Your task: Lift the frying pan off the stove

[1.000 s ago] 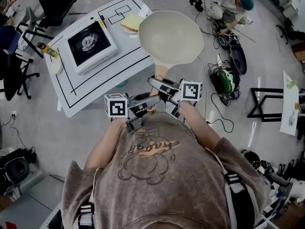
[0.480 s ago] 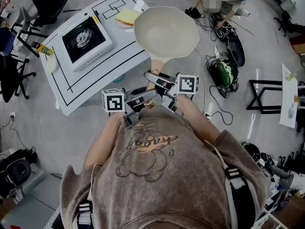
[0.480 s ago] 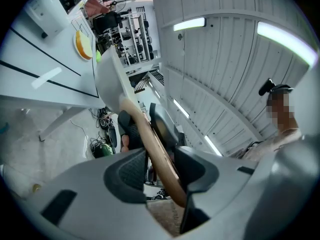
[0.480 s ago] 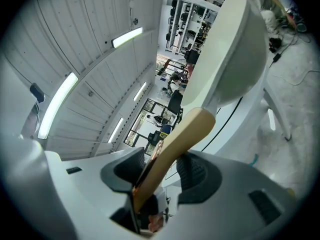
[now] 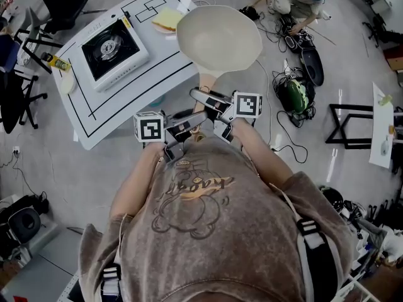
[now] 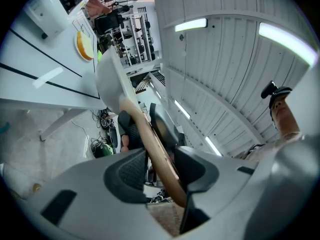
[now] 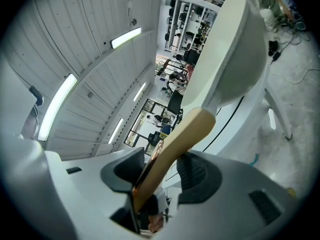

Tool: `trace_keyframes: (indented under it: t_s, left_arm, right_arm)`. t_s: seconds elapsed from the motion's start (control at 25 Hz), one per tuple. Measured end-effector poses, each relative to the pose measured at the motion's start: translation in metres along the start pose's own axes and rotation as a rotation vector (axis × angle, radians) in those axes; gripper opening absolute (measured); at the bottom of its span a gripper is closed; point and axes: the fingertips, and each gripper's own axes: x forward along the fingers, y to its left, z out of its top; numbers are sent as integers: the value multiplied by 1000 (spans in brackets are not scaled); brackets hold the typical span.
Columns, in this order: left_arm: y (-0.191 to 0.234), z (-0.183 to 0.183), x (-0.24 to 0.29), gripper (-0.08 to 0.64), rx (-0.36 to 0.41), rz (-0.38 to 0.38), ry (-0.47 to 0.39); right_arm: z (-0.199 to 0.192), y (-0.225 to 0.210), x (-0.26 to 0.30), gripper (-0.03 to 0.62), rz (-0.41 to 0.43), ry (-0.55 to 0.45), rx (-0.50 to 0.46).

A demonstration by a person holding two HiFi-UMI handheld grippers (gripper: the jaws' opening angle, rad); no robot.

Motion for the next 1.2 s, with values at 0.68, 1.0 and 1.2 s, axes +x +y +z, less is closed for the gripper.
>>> trace_keyframes:
  t_s: [0.68,1.0,1.2]
  left_arm:
    - [1,3,1,173,2,13,-17]
    - [-2,5,1,173,-4,11,-30]
    - [1,3,1,173,-10,17,-29]
  right_arm:
    - [0,-8,-1,202,-31,24,22]
    - [0,-5,2,202,-21,43,17]
    - [-2,-7,1,202,-29,46,26]
